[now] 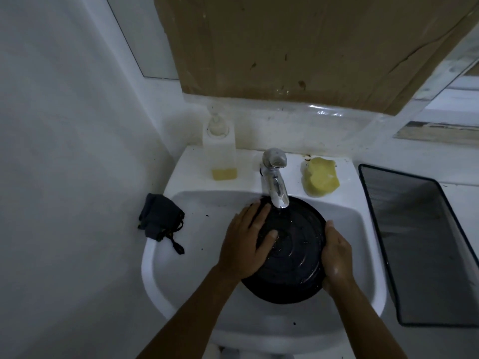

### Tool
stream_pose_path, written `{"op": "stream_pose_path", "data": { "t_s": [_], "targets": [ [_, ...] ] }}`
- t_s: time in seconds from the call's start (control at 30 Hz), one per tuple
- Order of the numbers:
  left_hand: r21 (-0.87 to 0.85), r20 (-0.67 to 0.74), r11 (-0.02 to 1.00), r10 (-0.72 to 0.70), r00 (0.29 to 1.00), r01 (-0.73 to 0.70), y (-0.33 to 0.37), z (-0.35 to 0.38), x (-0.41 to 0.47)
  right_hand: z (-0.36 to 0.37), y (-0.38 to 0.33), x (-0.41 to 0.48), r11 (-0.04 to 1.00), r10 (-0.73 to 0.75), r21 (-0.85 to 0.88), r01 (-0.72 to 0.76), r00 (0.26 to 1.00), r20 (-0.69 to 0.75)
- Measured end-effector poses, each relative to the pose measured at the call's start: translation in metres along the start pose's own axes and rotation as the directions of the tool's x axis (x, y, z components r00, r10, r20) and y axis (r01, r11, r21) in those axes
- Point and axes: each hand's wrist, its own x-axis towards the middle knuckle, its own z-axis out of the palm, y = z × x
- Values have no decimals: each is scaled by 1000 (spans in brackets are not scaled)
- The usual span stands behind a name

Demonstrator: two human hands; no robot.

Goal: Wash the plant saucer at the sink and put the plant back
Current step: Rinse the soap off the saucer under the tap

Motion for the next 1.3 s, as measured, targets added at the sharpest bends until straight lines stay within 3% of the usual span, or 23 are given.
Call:
{"op": "stream_pose_path", "data": {
  "t_s": [0.13, 0.23, 0.33, 0.43, 0.6, 0.7, 0.77, 0.87, 1.0, 1.07, 1.13, 1.17, 1.3],
  "targets": [
    [-361, -70, 903, -277, 958, 235, -2, 3, -29, 3, 9, -5, 995, 65, 73, -62, 997, -49],
    [-287, -213, 905, -379, 901, 313, 15, 11, -40, 13, 19, -14, 991, 90, 105, -80, 992, -93],
    [-75, -202, 894, -448, 871, 442, 27, 14, -33, 18, 22, -20, 982, 141, 145, -123, 982, -123],
    [70, -79, 910, -404, 911, 410, 22, 11, -21, 20, 21, -24, 980, 153, 149, -131, 977, -150],
    [82, 122, 971, -233, 965, 224, -1, -10, -2, 17, 20, -23, 984, 148, 114, -134, 981, -126],
    [61, 156, 966, -256, 954, 249, -2, -13, 3, 19, 14, -22, 996, 81, 54, -75, 990, -117],
    [-63, 122, 947, -304, 945, 313, -5, -12, -3, 21, 13, -24, 1000, 12, -3, -12, 996, -92],
    [-379, 30, 840, -409, 912, 389, -19, -14, -15, 22, 10, -28, 996, -39, -83, 34, 997, -66],
    [-529, 57, 673, -580, 813, 517, -27, -29, -25, 29, 0, -37, 992, -59, -107, 65, 996, 62],
    [-648, 116, 504, -676, 728, 571, -26, -43, -23, 31, -5, -42, 996, -43, -79, 51, 995, 92],
    [-768, 204, 271, -756, 622, 581, -25, -58, -20, 32, -9, -47, 989, -91, -108, 103, 989, 114],
    [-781, 236, 212, -770, 592, 588, -25, -65, -20, 33, -10, -49, 982, -115, -133, 134, 983, 141],
    [-768, 283, 200, -746, 603, 608, -22, -77, -24, 34, -15, -58, 965, -214, -86, 248, 933, 291]
  ]
}}
